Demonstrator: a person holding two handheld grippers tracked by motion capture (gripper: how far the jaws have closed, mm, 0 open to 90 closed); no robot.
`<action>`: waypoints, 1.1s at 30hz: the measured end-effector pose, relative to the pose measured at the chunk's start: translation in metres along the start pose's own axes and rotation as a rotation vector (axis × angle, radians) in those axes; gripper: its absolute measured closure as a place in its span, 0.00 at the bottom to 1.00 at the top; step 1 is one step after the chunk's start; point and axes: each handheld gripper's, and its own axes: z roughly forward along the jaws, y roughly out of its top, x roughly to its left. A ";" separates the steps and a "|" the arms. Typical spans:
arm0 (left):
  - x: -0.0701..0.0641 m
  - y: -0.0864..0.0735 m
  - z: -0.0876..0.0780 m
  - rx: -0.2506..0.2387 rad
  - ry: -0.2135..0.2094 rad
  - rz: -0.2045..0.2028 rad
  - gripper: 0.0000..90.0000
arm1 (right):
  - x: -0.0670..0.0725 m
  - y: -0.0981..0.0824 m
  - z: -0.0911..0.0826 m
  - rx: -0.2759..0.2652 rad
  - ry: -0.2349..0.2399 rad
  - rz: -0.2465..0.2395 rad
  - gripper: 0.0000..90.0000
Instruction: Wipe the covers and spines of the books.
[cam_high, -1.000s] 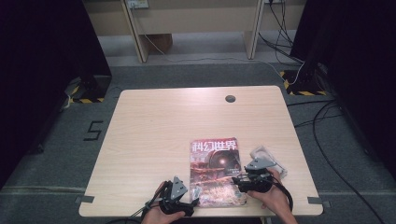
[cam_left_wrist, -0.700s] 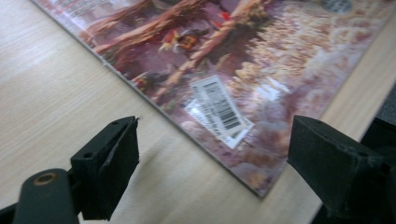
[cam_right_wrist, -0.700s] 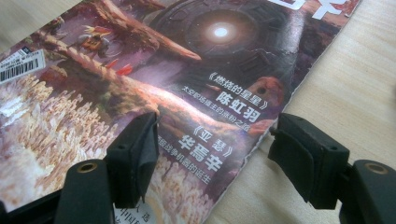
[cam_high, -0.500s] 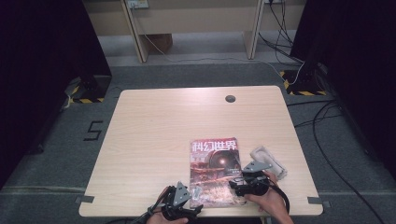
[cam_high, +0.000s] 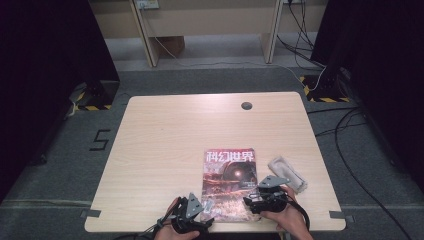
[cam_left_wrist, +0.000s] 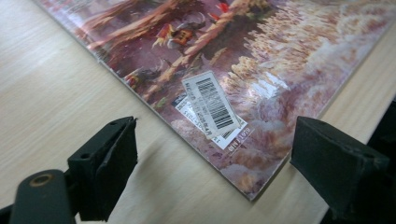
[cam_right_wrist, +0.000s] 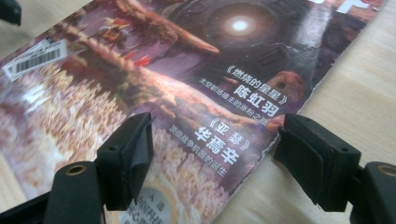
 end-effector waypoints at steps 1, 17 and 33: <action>0.002 0.000 -0.001 0.007 0.001 -0.002 0.15 | 0.001 0.000 0.000 0.002 0.002 -0.008 0.29; 0.042 -0.005 -0.009 0.058 0.111 -0.067 0.13 | 0.030 -0.004 0.000 0.012 0.026 -0.035 0.28; 0.014 0.002 -0.010 -0.028 0.059 -0.053 0.17 | -0.005 0.019 -0.007 -0.083 -0.031 -0.006 0.33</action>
